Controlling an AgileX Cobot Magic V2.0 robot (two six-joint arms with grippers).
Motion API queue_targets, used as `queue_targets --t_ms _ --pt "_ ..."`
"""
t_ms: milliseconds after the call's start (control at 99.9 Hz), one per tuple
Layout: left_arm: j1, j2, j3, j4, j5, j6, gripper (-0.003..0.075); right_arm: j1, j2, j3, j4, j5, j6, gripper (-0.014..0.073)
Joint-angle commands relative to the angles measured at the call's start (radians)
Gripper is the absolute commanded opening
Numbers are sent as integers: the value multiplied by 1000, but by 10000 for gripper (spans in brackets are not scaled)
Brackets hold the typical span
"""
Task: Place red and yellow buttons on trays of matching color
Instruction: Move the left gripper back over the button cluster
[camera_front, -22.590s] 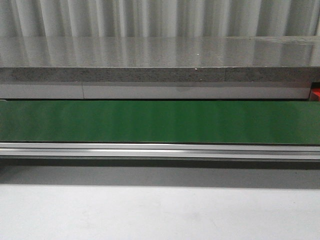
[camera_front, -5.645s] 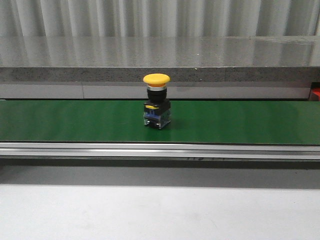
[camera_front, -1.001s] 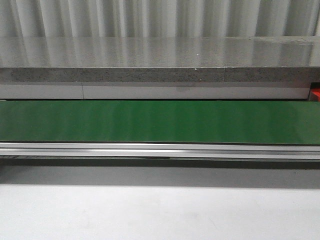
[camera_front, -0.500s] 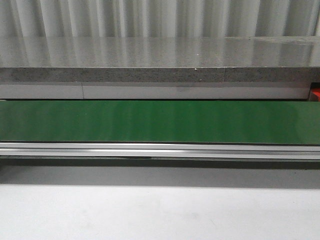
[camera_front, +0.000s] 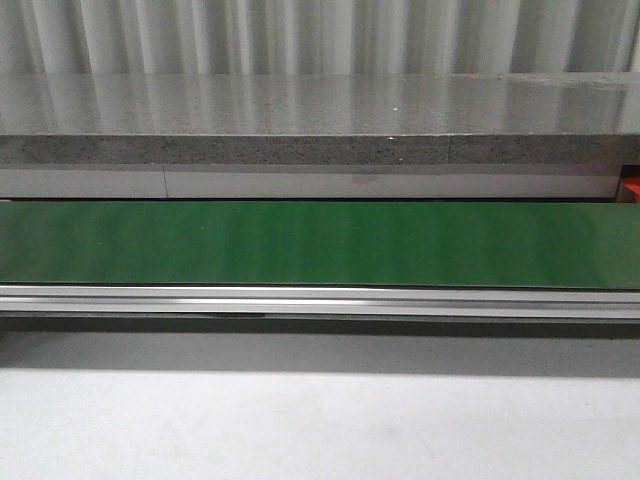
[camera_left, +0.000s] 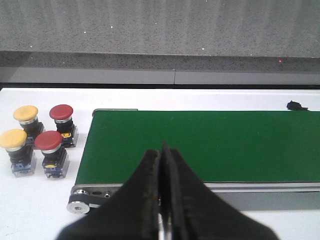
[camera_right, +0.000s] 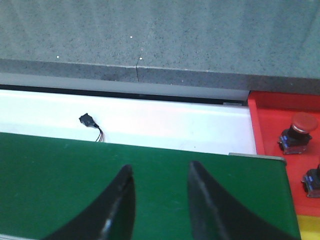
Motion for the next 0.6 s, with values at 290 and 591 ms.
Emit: queue_targets --t_ms 290,591 --pt "-6 8 -29 -6 -80 -6 -20 -1 -122 32 0 -15 -16 -67" --pt "-6 8 -29 -6 -80 -6 -20 -1 -122 32 0 -11 -16 -67"
